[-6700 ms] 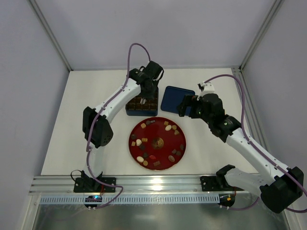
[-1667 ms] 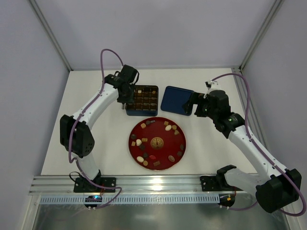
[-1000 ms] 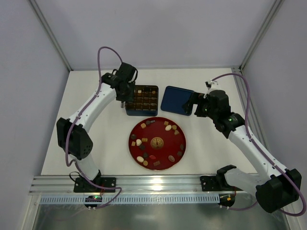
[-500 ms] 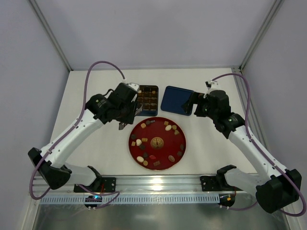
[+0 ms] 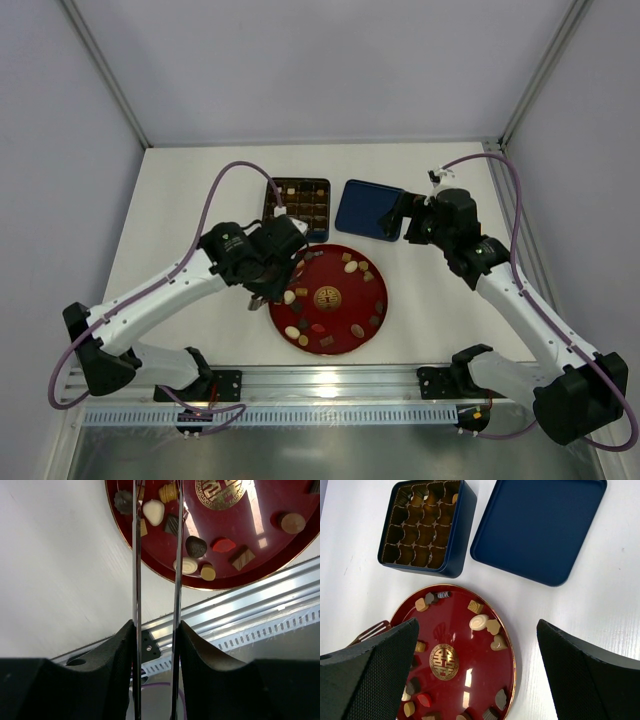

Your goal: Pack the chocolate

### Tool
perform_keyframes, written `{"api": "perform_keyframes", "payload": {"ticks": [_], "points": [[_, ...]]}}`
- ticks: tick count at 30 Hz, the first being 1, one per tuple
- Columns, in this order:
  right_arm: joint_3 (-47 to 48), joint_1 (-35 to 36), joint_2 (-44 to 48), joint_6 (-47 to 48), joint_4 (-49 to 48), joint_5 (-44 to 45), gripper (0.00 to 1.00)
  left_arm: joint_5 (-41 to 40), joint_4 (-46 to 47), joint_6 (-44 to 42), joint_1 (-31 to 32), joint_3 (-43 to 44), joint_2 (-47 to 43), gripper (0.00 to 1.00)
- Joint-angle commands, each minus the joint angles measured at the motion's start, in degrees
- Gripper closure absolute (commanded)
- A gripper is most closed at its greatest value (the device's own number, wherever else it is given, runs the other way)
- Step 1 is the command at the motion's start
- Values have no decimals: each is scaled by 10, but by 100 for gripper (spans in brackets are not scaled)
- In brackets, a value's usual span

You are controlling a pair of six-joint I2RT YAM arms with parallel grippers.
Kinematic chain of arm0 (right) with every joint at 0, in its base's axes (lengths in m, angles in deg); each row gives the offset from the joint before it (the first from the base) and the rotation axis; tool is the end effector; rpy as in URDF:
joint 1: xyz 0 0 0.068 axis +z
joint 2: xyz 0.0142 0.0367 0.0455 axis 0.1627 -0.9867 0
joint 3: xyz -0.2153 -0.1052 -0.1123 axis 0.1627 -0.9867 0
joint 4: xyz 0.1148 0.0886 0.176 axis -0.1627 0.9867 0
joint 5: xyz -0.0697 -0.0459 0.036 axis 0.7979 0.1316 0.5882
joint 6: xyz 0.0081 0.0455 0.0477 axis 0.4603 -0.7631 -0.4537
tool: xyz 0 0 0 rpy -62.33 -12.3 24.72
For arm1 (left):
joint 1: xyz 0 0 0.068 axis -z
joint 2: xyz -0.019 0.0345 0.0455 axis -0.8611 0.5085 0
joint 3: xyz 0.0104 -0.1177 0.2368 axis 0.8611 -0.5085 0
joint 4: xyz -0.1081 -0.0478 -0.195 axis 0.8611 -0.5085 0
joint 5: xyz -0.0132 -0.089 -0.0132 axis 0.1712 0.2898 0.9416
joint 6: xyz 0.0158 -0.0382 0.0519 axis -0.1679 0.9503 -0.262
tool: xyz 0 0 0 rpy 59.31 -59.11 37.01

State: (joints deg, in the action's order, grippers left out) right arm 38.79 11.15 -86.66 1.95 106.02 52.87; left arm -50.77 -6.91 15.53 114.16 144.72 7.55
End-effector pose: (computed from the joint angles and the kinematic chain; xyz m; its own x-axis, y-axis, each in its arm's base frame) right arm 0.2075 0.0805 0.3003 -0.5645 0.2482 -0.7872 -0.1664 0.8999 0.4030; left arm 0.1261 -0.1596 0.3211 -0.8475 0.3480 -0.4008 0.3837 0.9234 -0.0096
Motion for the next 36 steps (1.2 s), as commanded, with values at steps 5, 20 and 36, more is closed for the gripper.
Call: {"api": "perform_keyframes", "payload": {"ticks": [5, 20, 36], "points": [[-3, -1, 7, -4, -25, -7, 0, 22, -16, 21, 20, -30, -18, 61], [-11, -1, 9, -8, -30, -6, 0, 64, -56, 25, 34, -49, -36, 60], [-22, 0, 13, -9, -35, -6, 0, 60, -69, 29, 45, -60, -30, 61]]}}
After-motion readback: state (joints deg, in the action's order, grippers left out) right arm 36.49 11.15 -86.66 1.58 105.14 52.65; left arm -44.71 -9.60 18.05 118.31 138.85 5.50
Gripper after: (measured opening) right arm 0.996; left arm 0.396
